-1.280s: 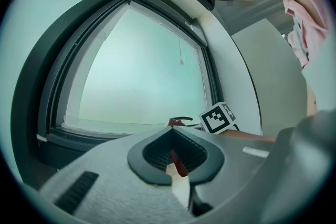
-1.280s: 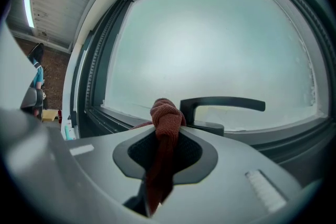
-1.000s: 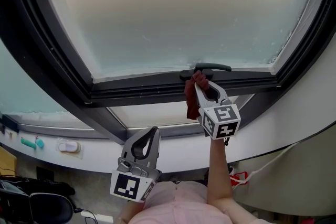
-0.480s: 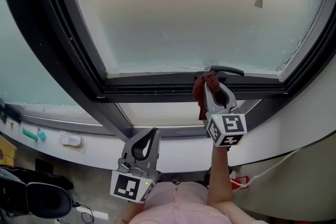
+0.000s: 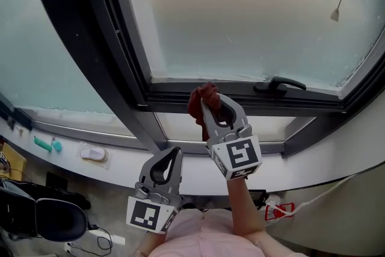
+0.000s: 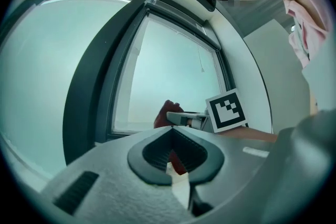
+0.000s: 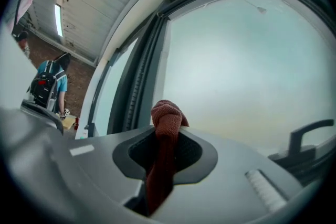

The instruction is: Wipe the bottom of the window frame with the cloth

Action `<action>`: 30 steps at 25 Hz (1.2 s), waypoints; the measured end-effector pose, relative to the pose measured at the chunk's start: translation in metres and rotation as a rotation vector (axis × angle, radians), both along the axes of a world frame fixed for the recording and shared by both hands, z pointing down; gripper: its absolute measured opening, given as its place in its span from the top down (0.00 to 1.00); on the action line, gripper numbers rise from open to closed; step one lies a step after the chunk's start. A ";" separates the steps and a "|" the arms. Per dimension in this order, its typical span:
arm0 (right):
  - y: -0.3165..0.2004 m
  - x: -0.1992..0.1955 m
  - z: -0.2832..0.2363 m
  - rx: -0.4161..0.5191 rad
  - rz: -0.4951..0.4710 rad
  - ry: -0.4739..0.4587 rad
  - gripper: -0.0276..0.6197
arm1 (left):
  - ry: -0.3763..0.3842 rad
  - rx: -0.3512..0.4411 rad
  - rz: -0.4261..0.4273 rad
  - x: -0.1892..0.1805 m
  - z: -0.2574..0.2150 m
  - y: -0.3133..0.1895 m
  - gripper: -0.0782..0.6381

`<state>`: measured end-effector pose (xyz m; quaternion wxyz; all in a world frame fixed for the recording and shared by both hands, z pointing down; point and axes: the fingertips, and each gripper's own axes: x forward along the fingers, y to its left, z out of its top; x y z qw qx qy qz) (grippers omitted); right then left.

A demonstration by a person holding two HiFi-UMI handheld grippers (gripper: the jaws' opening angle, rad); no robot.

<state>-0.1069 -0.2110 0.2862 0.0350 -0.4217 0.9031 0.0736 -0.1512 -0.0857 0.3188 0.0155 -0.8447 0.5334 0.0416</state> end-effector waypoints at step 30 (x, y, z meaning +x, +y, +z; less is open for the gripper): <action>-0.006 -0.167 0.086 0.011 -0.056 0.306 0.86 | 0.012 -0.003 -0.066 -0.120 0.007 0.003 0.89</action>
